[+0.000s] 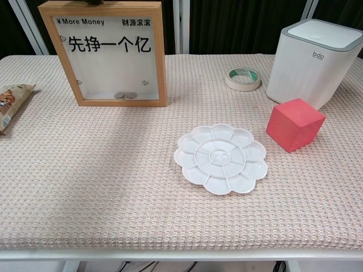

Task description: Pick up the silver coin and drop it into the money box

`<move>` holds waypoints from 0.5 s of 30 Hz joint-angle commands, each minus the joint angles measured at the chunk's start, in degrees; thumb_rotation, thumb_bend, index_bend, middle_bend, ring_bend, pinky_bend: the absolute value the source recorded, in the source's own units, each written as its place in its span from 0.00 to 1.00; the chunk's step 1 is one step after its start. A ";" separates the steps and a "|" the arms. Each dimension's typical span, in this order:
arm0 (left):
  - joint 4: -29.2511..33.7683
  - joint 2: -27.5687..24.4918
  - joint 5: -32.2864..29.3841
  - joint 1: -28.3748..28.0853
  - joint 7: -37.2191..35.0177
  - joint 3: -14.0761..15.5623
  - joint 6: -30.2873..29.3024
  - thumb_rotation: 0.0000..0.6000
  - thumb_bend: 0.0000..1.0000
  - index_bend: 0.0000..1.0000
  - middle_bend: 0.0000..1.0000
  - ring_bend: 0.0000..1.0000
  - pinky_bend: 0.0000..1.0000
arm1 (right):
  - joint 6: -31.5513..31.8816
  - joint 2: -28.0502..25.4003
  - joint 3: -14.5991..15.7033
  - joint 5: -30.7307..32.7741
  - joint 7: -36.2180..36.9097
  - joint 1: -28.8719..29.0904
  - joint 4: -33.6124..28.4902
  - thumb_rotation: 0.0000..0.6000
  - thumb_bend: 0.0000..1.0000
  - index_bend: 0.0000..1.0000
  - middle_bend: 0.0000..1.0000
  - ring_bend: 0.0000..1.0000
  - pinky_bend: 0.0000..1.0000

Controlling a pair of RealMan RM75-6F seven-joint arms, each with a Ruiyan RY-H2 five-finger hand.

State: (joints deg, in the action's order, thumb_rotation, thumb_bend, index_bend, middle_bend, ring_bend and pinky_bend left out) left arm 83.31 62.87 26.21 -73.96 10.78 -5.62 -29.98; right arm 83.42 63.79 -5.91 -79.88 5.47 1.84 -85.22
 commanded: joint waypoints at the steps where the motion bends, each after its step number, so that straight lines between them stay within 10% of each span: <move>1: 0.03 -0.11 0.35 -0.13 0.05 0.32 0.38 1.00 0.40 0.51 0.23 0.07 0.13 | -0.07 0.02 0.01 -0.02 0.02 0.03 0.03 1.00 0.30 0.00 0.00 0.00 0.00; 7: 0.74 -0.78 1.45 0.27 -0.89 0.32 0.70 1.00 0.40 0.25 0.21 0.06 0.13 | 0.00 -0.05 -0.14 0.17 0.34 -0.03 -0.03 1.00 0.30 0.00 0.00 0.00 0.00; 15: 4.80 -3.63 3.45 2.06 -3.92 -2.23 -2.44 1.00 0.40 0.19 0.20 0.06 0.13 | 0.24 -0.18 -0.32 0.08 0.48 -0.03 -0.13 1.00 0.30 0.00 0.00 0.00 0.00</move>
State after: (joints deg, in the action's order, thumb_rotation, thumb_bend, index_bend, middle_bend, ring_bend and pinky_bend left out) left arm 86.57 60.35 28.86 -72.63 8.01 -6.67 -31.22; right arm 83.63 63.62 -6.23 -79.77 5.98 1.80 -85.32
